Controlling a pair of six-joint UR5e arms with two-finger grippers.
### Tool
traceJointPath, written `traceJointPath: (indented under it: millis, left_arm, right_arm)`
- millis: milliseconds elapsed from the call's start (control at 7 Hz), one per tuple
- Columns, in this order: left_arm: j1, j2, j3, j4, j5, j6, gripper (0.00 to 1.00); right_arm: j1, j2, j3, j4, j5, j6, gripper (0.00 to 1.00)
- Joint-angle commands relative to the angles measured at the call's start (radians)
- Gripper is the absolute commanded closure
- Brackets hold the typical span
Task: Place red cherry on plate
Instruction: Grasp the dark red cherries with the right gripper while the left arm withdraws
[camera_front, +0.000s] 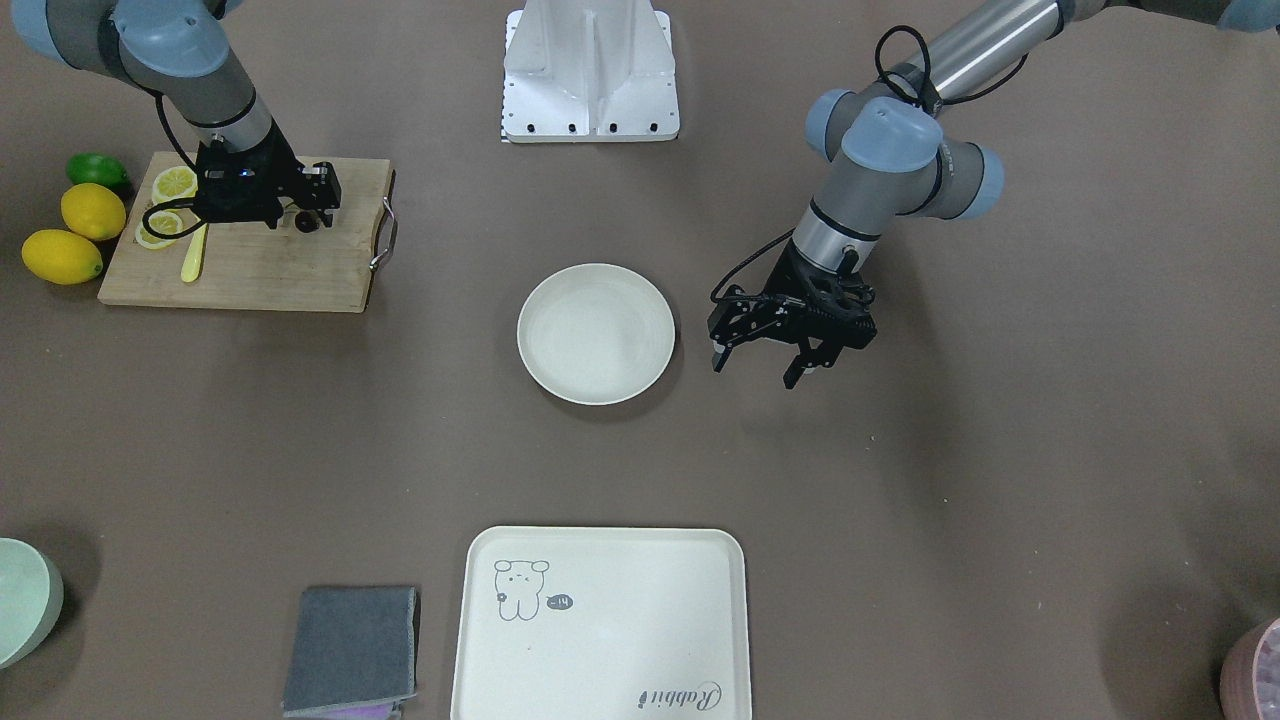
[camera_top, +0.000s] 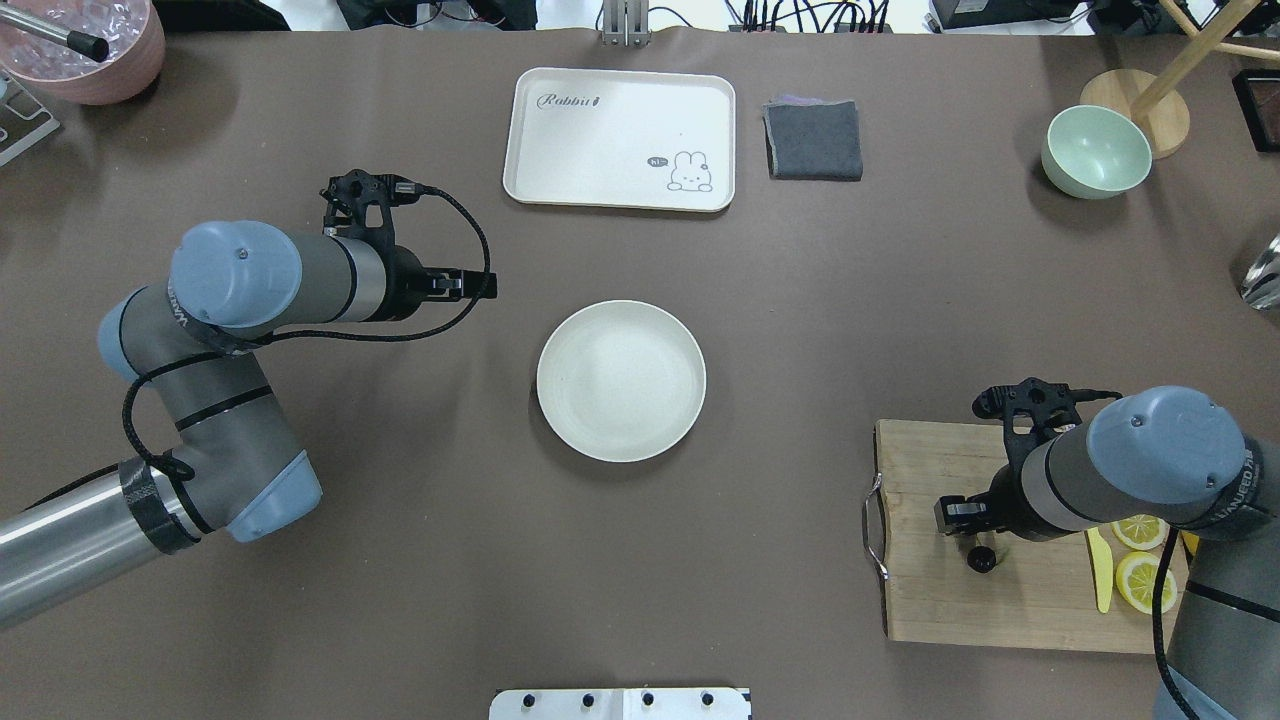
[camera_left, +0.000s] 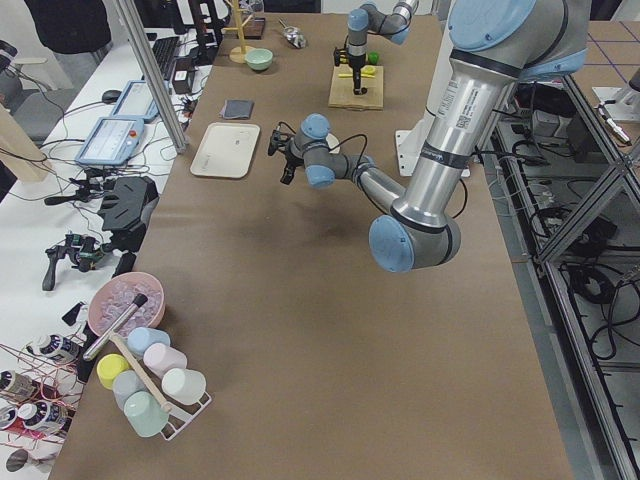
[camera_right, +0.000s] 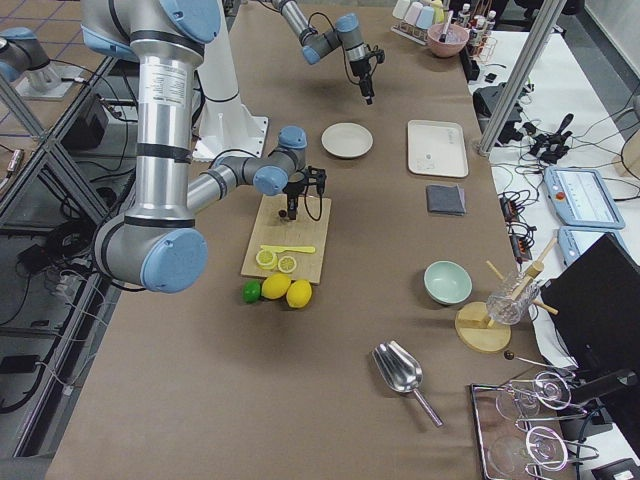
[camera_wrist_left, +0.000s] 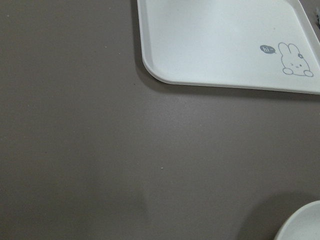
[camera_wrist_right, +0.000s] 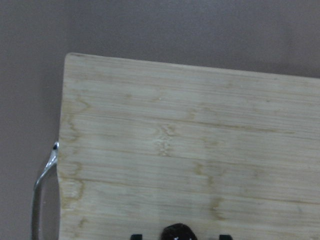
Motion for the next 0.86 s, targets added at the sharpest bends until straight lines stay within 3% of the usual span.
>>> traceJointPath:
  millis: [0, 286, 429, 571, 714]
  left_arm:
    - [-0.029, 0.02, -0.017, -0.001, -0.038, 0.001, 0.02]
    - [-0.107, 0.097, -0.047, 0.002, -0.149, 0.099, 0.02]
    - [-0.188, 0.135, -0.041, 0.028, -0.27, 0.223, 0.02]
    - [-0.257, 0.146, -0.044, 0.12, -0.343, 0.328, 0.02]
    - [-0.288, 0.177, -0.04, 0.154, -0.348, 0.435, 0.02]
  right_arm:
    - [-0.002, -0.004, 0.006, -0.001, -0.002, -0.001, 1.0]
    - [0.017, 0.002, 0.032, -0.001, 0.007, -0.001, 1.0]
    - [0.027, 0.03, 0.043, -0.004, 0.013, -0.001, 1.0]
    - [0.041, 0.097, 0.034, -0.022, 0.017, -0.001, 1.0]
    - [0.078, 0.198, 0.031, -0.112, 0.045, -0.002, 1.0]
